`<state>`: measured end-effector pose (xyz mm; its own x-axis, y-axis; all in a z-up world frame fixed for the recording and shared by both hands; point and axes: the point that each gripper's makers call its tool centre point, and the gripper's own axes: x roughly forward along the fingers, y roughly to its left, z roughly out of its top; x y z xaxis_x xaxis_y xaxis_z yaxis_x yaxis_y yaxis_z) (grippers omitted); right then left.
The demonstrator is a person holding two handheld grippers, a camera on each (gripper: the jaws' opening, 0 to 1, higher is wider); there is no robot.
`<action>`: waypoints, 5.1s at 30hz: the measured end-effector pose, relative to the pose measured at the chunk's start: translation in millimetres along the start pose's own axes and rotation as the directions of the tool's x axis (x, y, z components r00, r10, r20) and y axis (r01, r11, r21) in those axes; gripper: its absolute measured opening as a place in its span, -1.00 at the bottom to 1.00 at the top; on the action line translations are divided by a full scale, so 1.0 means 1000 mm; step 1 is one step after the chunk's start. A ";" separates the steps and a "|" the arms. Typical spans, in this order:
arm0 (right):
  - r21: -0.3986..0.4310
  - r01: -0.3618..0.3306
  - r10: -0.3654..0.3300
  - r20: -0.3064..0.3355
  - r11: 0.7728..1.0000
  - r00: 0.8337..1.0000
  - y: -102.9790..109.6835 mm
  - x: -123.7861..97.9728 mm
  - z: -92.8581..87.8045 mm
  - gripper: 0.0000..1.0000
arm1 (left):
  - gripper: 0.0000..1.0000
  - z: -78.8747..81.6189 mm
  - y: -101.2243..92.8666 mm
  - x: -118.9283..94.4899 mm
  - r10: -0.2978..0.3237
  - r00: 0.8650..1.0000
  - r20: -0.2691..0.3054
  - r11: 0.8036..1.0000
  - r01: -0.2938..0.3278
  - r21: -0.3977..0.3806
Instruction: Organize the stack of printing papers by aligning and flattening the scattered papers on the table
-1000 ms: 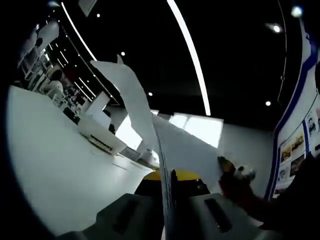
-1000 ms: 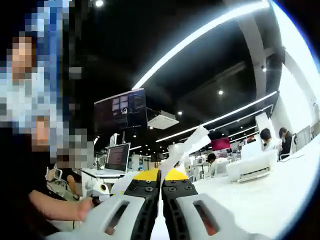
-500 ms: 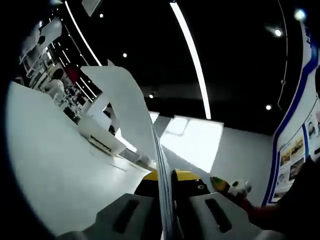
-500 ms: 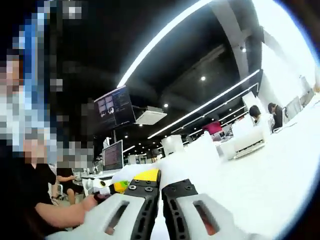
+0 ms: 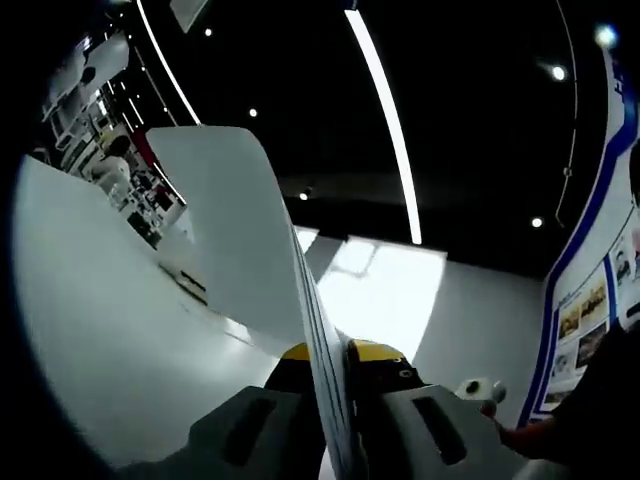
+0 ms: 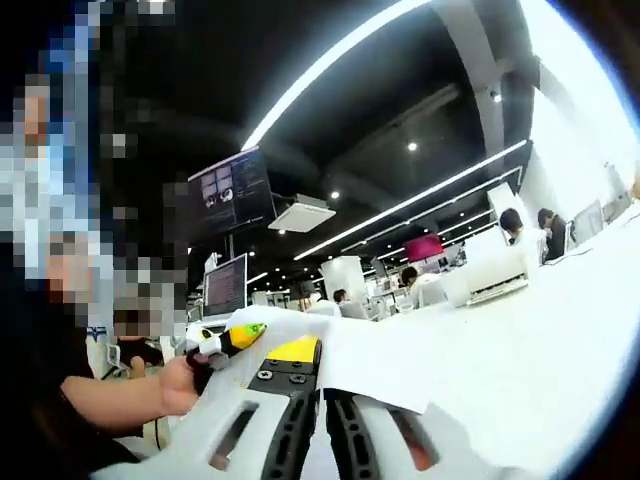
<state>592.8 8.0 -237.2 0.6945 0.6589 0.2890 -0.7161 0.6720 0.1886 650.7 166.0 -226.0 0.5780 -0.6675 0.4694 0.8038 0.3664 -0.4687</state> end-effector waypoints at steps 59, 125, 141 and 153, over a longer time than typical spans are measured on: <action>0.243 -0.285 0.324 -0.141 0.927 0.935 -0.030 -0.006 0.053 -1.00 | -0.88 -0.026 -0.060 0.004 -0.276 0.950 -0.145 0.958 0.285 0.045; 0.336 -0.054 0.106 -0.140 0.940 0.984 -0.026 0.006 -0.011 -0.80 | -0.89 -0.010 -0.029 0.004 -0.145 0.988 -0.050 0.989 0.145 -0.010; 0.286 -0.071 0.121 -0.163 0.956 0.979 -0.012 0.036 0.004 -0.64 | -0.88 -0.010 -0.032 0.004 -0.157 0.986 -0.051 0.988 0.157 -0.011; 0.267 0.011 0.055 -0.238 0.964 0.970 -0.026 0.035 -0.014 -0.57 | -0.88 -0.011 -0.032 0.004 -0.156 0.986 -0.052 0.988 0.156 -0.001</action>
<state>636.7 18.9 -244.9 0.6507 0.7563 0.0677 -0.7014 0.5645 0.4351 625.8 144.9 -217.1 0.4373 -0.7491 0.4977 0.8842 0.2569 -0.3901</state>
